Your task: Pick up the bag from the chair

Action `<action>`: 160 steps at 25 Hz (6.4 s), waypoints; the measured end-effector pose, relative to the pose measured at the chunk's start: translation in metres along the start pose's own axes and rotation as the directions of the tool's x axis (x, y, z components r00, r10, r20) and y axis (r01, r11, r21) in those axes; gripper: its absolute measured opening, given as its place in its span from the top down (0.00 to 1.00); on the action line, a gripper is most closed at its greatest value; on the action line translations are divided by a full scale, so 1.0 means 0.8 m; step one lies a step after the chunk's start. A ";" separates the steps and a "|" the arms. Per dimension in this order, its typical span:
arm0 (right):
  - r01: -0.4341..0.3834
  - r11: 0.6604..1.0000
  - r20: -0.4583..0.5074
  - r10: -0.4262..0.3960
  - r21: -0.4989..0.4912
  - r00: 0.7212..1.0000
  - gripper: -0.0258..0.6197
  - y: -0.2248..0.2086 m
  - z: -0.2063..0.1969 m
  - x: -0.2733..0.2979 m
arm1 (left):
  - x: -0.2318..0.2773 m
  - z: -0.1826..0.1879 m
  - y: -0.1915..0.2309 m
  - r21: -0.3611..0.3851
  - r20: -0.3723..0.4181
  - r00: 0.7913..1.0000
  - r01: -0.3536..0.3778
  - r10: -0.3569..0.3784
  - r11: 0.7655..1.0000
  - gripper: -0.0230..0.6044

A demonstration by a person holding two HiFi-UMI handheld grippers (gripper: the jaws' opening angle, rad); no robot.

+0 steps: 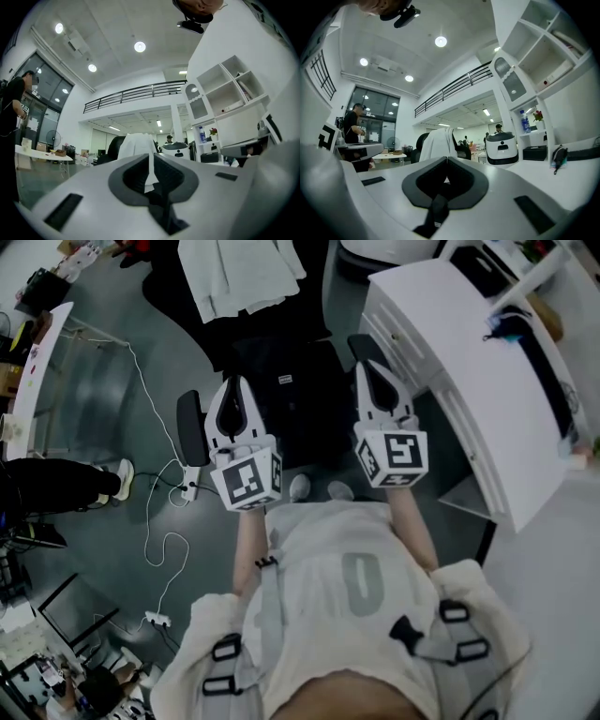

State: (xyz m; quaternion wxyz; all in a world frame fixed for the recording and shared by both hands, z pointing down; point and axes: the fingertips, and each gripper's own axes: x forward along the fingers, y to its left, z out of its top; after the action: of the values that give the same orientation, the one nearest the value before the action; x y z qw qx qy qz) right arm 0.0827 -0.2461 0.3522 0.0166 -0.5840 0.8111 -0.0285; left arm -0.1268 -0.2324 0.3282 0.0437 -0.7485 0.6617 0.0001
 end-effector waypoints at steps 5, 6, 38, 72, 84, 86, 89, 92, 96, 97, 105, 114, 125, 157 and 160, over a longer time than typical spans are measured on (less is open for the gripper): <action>0.033 0.999 -0.007 -0.033 0.003 0.999 0.95 0.007 0.001 -0.003 | 0.006 0.002 0.008 -0.007 0.013 0.999 0.037 -0.037 0.999 0.91; 0.033 0.999 -0.007 -0.033 0.003 0.999 0.95 0.009 -0.001 -0.004 | 0.007 0.001 0.009 -0.008 0.012 0.999 0.044 -0.044 0.999 0.91; -0.060 0.997 -0.112 0.065 0.049 0.992 0.58 0.059 -0.035 0.014 | -0.002 -0.039 0.040 -0.083 -0.052 0.993 0.104 -0.108 0.991 0.59; -0.131 0.991 -0.270 0.117 -0.034 0.956 0.58 0.056 -0.439 0.237 | 0.121 -0.502 0.135 -0.067 -0.258 0.965 0.026 -0.042 0.997 0.59; -0.118 0.993 -0.415 0.105 -0.005 0.904 0.58 0.039 -0.539 0.241 | 0.131 -0.594 0.139 -0.038 -0.397 0.917 0.035 -0.047 0.999 0.56; -0.103 0.995 -0.454 0.094 0.004 0.886 0.58 0.033 -0.559 0.255 | 0.147 -0.611 0.146 -0.019 -0.428 0.903 0.041 -0.045 0.999 0.55; -0.085 0.996 -0.517 0.081 0.015 0.852 0.57 0.023 -0.593 0.273 | 0.167 -0.636 0.154 -0.026 -0.471 0.881 0.031 -0.039 0.999 0.55; -0.058 0.997 -0.581 0.081 0.058 0.810 0.57 0.017 -0.626 0.285 | 0.173 -0.661 0.155 -0.043 -0.515 0.856 0.026 -0.045 0.999 0.55; -0.037 0.997 -0.671 0.074 0.069 0.738 0.57 0.013 -0.669 0.289 | 0.170 -0.688 0.148 -0.021 -0.573 0.817 0.057 -0.058 0.998 0.53; -0.035 0.997 -0.684 0.071 0.066 0.726 0.57 0.011 -0.677 0.289 | 0.171 -0.691 0.147 -0.012 -0.579 0.813 0.063 -0.058 0.998 0.53; -0.027 0.997 -0.693 0.071 0.074 0.718 0.58 0.013 -0.694 0.293 | 0.182 -0.714 0.148 0.010 -0.618 0.785 0.063 -0.043 0.998 0.53; -0.058 0.991 -0.707 0.127 0.121 0.696 0.73 0.022 -0.705 0.299 | 0.184 -0.726 0.148 -0.054 -0.656 0.752 0.026 -0.055 0.998 0.70; -0.058 0.994 -0.661 0.104 0.092 0.743 0.83 0.026 -0.670 0.285 | 0.167 -0.688 0.142 -0.036 -0.618 0.786 -0.006 -0.018 0.999 0.84; -0.033 0.999 -0.283 0.035 0.011 0.959 0.91 0.035 -0.107 0.191 | 0.109 -0.108 0.113 0.062 -0.219 0.974 -0.050 0.062 0.997 0.87; -0.046 0.999 -0.220 0.045 0.004 0.975 0.91 0.039 -0.035 0.176 | 0.095 -0.036 0.111 0.075 -0.157 0.984 -0.068 0.079 0.995 0.87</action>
State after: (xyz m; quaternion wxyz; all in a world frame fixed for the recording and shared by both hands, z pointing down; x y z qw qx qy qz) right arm 0.0064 -0.3692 0.3790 -0.0726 -0.5586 0.8211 -0.0922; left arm -0.2065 -0.3206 0.3466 0.0165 -0.7193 0.6897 -0.0813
